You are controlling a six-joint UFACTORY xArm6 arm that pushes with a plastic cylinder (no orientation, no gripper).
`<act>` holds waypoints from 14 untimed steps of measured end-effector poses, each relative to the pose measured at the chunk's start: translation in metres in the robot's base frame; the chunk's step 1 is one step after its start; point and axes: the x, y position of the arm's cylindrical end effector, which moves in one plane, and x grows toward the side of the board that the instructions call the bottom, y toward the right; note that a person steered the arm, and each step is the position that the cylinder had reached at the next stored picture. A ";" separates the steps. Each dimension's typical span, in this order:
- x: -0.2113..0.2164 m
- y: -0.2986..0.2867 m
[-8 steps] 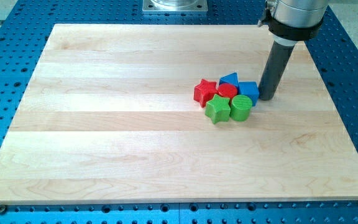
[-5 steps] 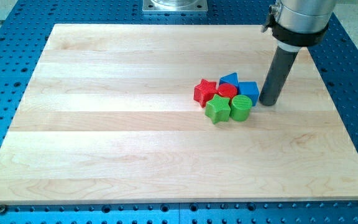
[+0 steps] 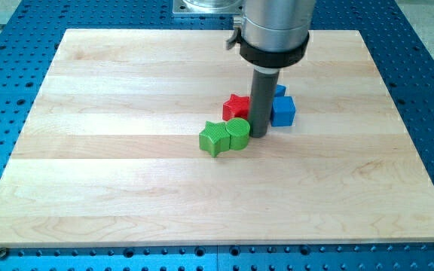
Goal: Move the red star to the top center of the board
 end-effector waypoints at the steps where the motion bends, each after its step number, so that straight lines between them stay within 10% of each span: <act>1: -0.028 0.000; 4: -0.021 -0.065; 7: -0.109 -0.094; 12: -0.021 -0.134; 14: -0.050 -0.159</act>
